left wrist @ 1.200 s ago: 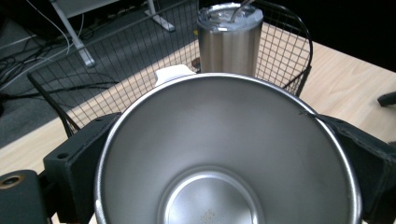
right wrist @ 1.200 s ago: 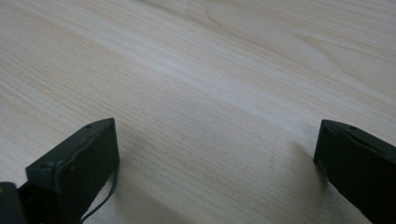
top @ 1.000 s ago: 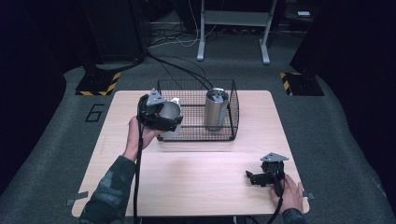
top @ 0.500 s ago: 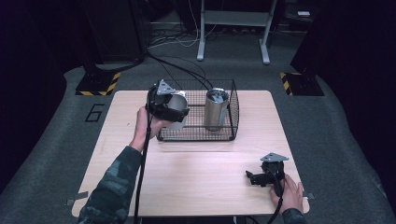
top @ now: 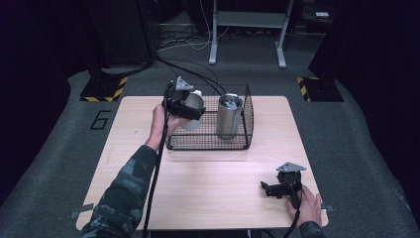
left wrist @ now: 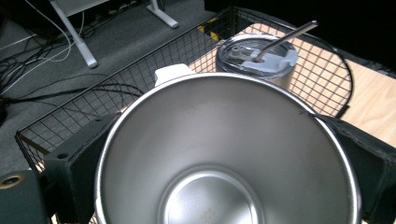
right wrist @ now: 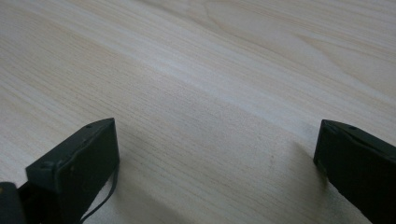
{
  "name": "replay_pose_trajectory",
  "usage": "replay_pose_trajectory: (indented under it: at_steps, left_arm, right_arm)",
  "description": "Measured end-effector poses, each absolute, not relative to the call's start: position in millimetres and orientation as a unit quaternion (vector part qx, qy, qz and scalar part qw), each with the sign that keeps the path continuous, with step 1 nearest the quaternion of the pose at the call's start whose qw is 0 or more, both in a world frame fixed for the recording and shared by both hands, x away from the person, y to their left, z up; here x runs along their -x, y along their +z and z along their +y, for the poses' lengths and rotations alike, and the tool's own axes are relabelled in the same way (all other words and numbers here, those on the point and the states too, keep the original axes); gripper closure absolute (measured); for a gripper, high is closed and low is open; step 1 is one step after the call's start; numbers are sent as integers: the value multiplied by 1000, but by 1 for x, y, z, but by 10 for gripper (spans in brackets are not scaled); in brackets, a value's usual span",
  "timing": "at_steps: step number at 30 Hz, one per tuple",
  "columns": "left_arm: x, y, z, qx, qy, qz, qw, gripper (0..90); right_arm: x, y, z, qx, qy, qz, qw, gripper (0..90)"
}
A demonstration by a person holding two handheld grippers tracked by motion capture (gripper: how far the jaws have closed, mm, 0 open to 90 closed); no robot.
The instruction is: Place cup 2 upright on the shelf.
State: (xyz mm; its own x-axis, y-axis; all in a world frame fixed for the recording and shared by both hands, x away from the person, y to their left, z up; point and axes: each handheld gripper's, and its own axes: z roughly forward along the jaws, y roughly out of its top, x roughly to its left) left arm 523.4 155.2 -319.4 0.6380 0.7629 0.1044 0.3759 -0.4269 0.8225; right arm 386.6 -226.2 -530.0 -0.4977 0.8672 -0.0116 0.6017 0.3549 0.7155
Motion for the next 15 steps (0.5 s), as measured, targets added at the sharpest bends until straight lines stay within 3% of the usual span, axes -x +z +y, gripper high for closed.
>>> replay_pose_trajectory:
  at_steps: [15]
  left_arm:
    - [-553, -334, 148, -819, 231, 373, 369, 61]
  right_arm:
    - [-387, -530, -226, -460, 333, 799, 199, 0]
